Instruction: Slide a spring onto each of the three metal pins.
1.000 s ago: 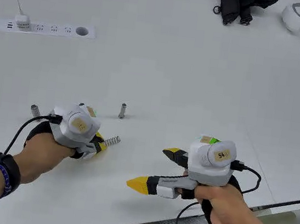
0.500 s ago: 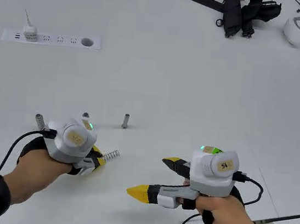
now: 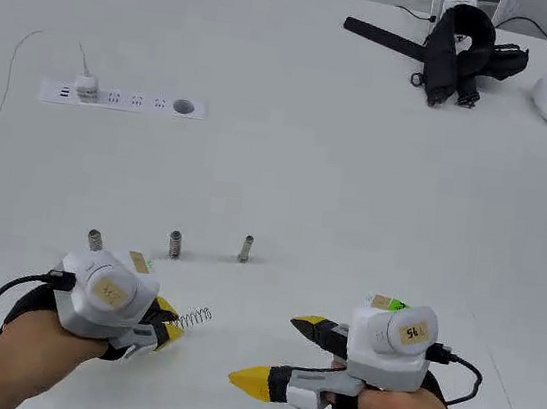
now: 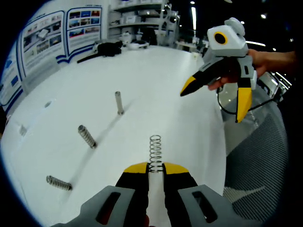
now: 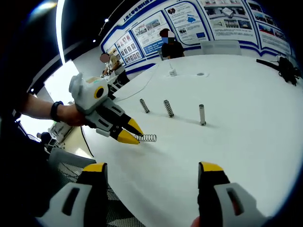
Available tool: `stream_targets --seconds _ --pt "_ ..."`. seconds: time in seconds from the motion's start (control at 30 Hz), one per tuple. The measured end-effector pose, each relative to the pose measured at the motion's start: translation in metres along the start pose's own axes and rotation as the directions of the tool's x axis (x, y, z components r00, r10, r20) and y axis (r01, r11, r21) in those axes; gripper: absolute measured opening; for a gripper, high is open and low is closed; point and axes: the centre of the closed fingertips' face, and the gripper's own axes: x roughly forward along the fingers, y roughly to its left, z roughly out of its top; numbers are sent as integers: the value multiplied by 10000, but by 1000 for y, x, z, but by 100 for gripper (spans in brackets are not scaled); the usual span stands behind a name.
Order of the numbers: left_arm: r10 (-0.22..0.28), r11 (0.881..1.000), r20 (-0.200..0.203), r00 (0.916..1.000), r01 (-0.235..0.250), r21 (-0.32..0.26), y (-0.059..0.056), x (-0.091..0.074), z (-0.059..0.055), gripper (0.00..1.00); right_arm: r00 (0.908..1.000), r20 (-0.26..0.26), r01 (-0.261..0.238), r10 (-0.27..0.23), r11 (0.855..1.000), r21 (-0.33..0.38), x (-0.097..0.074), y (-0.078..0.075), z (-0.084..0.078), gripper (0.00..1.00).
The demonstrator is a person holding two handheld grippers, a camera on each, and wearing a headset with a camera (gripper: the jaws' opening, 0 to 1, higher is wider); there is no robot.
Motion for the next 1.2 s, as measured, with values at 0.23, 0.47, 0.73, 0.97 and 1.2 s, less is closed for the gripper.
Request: stream_targets --seconds 0.23,0.47,0.73,0.97,1.2 --pt "-86 9997 349 9994 94 -226 -6 -14 -1 10 9996 24 -278 279 9996 -91 8 9 6 76" --pt "-35 9999 377 9993 41 -154 -13 -26 -5 10 9985 -14 -548 548 9982 -243 13 17 10 74" --pt "88 9998 603 9981 -76 -204 -20 -38 -5 10 9967 -148 -809 803 9958 -438 19 25 8 74" --pt "-107 9999 742 9972 101 83 -34 -47 -1 10 9930 -143 -1180 1173 9908 -665 27 37 11 71" --pt "-311 9990 892 9955 282 338 -46 -53 4 10 9810 36 -1930 1942 9766 -952 33 56 21 54"
